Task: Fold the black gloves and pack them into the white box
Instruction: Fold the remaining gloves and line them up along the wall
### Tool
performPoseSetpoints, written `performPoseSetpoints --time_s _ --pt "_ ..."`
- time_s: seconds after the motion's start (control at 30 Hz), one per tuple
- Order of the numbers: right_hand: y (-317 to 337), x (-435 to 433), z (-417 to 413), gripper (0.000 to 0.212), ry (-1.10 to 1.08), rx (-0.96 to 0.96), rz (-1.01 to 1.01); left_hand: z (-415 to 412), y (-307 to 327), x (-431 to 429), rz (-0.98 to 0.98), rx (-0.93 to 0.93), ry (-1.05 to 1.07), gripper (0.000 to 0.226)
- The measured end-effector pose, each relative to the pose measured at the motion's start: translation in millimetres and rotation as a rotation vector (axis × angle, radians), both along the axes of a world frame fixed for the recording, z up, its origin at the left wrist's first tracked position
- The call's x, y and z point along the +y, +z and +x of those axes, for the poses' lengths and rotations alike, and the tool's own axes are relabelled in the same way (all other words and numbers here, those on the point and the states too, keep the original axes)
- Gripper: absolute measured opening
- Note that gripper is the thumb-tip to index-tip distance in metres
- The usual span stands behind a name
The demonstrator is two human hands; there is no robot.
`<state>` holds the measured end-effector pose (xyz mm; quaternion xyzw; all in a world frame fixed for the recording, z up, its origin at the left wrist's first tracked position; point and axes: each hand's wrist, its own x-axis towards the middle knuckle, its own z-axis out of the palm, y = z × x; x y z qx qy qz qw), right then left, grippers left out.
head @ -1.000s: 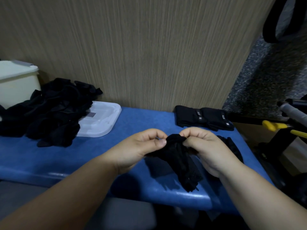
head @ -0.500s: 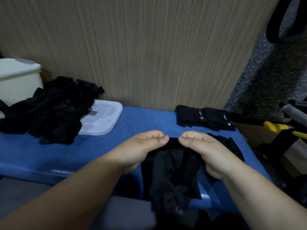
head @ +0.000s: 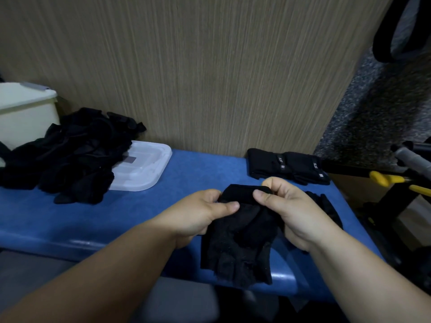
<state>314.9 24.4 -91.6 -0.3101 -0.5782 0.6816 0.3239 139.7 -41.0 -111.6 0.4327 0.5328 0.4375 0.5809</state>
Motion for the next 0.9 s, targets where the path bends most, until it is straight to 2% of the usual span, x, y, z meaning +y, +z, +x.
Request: performPoseSetpoints --time_s 0.1,0.2,0.4,0.57,0.67,0.7,0.8,0.9 --pt "-1.5 5.1 1.6 0.029 -0.022 -0.002 0.039 -4.2 -0.1 3.6 0.018 -0.095 0.101 0.012" --pt "0.1 7.3 3.6 0.025 -0.039 -0.025 0.077 -6.5 1.8 3.5 0.073 -0.063 0.11 0.005" --pt "3.6 -0.9 3.3 0.054 0.077 -0.19 0.031 -2.0 3.2 1.4 0.138 0.092 -0.067 0.008" --pt "-2.4 -1.9 -2.2 0.025 0.035 -0.316 0.223 -3.6 4.2 3.2 0.128 0.239 -0.018 0.015" --pt "-3.9 1.7 -1.1 0.025 -0.067 -0.312 0.221 -14.1 5.0 4.1 0.042 0.318 0.004 0.043" --pt "-4.2 3.2 -0.1 0.026 -0.108 -0.288 0.201 -17.6 5.5 3.9 0.008 0.323 0.0 0.044" --pt "-4.4 8.2 1.5 0.024 -0.217 -0.231 0.18 -27.7 5.1 5.4 -0.077 0.146 -0.002 0.027" --pt "-5.8 10.7 2.8 0.027 -0.213 -0.207 0.229 -33.9 3.4 10.2 -0.071 -0.077 0.087 0.035"
